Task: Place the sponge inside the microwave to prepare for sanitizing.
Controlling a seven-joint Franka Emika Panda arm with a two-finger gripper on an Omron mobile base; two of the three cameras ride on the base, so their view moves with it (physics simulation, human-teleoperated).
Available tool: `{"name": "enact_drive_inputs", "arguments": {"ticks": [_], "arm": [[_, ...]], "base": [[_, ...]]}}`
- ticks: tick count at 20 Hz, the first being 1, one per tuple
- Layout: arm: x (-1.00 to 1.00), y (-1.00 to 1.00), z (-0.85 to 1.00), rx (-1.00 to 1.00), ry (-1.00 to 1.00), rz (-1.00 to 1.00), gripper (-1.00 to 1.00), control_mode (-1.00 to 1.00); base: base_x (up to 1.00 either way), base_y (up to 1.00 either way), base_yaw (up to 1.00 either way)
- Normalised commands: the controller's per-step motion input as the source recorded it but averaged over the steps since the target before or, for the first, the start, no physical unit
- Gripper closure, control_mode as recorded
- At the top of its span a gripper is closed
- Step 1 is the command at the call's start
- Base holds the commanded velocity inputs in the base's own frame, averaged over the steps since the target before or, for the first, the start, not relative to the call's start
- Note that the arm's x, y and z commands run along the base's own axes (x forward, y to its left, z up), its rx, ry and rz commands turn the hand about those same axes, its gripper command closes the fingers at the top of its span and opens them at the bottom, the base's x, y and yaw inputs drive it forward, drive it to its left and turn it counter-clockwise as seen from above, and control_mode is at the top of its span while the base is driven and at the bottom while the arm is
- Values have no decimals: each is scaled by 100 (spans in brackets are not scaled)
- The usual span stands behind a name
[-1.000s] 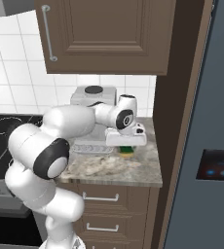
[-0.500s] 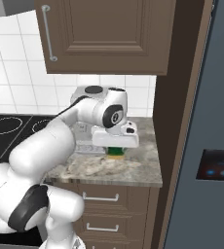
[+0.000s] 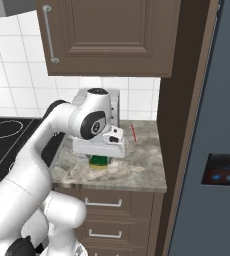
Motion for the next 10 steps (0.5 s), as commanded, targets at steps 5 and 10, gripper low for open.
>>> {"name": "enact_drive_inputs", "arguments": {"ticks": [5,10], "arm": [[-4,28,0,0,0,-23,100,-100],[0,26,0,-1,0,-20,100,-100]], "base": [[0,0,0],[0,0,0]]}}
